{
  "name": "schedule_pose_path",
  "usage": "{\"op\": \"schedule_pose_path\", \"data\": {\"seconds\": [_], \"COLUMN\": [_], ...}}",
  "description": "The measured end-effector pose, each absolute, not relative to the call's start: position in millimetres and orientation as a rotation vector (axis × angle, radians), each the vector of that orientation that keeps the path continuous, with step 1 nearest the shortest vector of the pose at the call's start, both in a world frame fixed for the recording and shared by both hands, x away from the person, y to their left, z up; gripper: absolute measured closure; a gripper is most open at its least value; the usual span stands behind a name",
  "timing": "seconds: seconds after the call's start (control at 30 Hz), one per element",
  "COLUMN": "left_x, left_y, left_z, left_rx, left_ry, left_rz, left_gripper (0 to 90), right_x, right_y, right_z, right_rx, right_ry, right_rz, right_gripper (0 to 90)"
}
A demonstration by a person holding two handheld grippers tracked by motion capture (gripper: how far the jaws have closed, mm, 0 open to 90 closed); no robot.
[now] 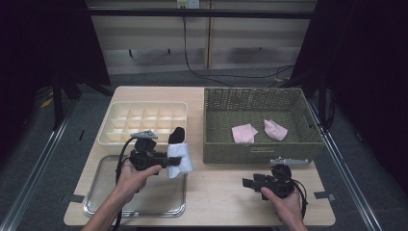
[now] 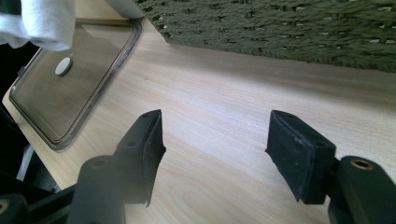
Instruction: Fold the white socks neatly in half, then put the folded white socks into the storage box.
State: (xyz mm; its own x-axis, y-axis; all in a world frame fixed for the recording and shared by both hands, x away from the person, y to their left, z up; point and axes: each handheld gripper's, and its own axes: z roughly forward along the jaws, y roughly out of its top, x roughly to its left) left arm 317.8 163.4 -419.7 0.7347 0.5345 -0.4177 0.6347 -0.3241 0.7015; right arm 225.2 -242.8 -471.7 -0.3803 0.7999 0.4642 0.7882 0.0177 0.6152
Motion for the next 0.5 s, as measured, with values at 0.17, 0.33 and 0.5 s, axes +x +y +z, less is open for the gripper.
{"op": "schedule_pose_path", "data": {"seconds": [0.17, 0.33, 0.5], "left_x": [319.8, 321.2, 324.0], "left_y": [168.0, 169.1, 171.3], "left_z": [-418.6, -418.7, -414.5], "left_rx": [1.992, 2.014, 2.028], "left_ry": [0.900, 0.896, 0.884], "left_rz": [-0.136, -0.132, -0.133], "left_gripper": [65.0, 65.0, 65.0], "right_x": [225.2, 224.3, 226.4], "right_y": [-242.2, -241.5, -240.0], "right_z": [-471.4, -469.3, -469.2], "right_rx": [1.740, 1.730, 1.735], "right_ry": [2.231, 2.226, 2.228], "right_rz": [1.334, 1.344, 1.347], "right_gripper": [35.9, 35.7, 35.5]}}
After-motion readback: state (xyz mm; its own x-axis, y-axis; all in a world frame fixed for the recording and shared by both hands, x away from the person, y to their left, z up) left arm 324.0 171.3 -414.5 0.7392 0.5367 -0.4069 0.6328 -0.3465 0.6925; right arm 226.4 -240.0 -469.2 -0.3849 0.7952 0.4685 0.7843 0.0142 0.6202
